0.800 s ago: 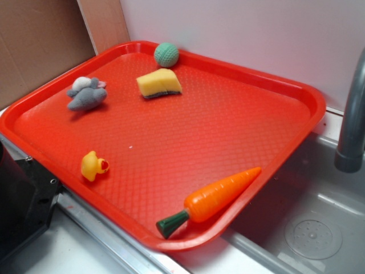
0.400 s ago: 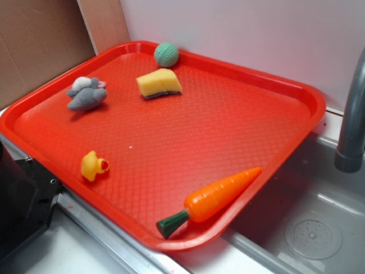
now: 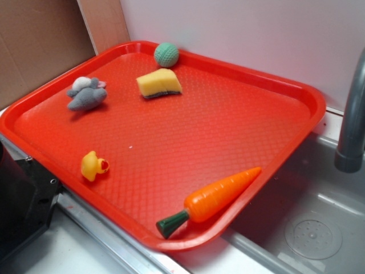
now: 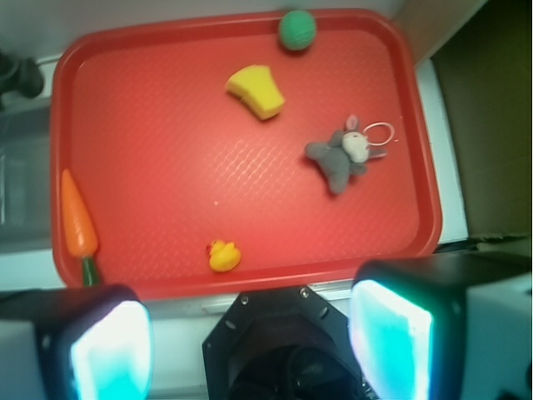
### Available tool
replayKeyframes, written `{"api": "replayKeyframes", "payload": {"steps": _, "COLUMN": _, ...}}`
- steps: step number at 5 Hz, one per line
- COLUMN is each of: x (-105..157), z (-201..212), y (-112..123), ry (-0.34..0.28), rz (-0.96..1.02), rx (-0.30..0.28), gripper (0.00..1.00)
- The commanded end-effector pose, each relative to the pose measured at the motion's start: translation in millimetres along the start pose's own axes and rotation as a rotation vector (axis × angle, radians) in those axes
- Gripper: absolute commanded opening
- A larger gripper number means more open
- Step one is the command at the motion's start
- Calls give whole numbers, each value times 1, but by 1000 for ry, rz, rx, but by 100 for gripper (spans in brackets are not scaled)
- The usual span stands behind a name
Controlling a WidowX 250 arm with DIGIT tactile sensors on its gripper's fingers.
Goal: Grab the gray animal.
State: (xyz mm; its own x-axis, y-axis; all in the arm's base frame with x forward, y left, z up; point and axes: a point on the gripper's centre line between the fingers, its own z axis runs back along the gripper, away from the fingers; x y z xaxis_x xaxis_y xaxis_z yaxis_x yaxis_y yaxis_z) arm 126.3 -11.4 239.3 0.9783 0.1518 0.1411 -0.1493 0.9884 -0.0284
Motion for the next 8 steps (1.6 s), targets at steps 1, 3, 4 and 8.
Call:
{"api": "replayKeyframes", "payload": {"steps": 1, "x": 24, "z": -28, "y": 20, "ry": -68, "rz": 379, "rx": 33, "gripper": 100}}
{"api": "replayKeyframes", "payload": {"steps": 3, "x": 55, "z": -81, "y": 63, "ry": -188, "rz": 740, "rx": 108, "gripper": 100}}
{"api": "replayKeyframes", "payload": {"steps": 4, "x": 68, "z": -113, "y": 90, "ry": -191, "rz": 818, "rx": 152, "gripper": 100}}
{"api": "replayKeyframes", "payload": {"steps": 8, "x": 89, "z": -211, "y": 112, "ry": -237, "rz": 883, "rx": 354, "gripper": 100}}
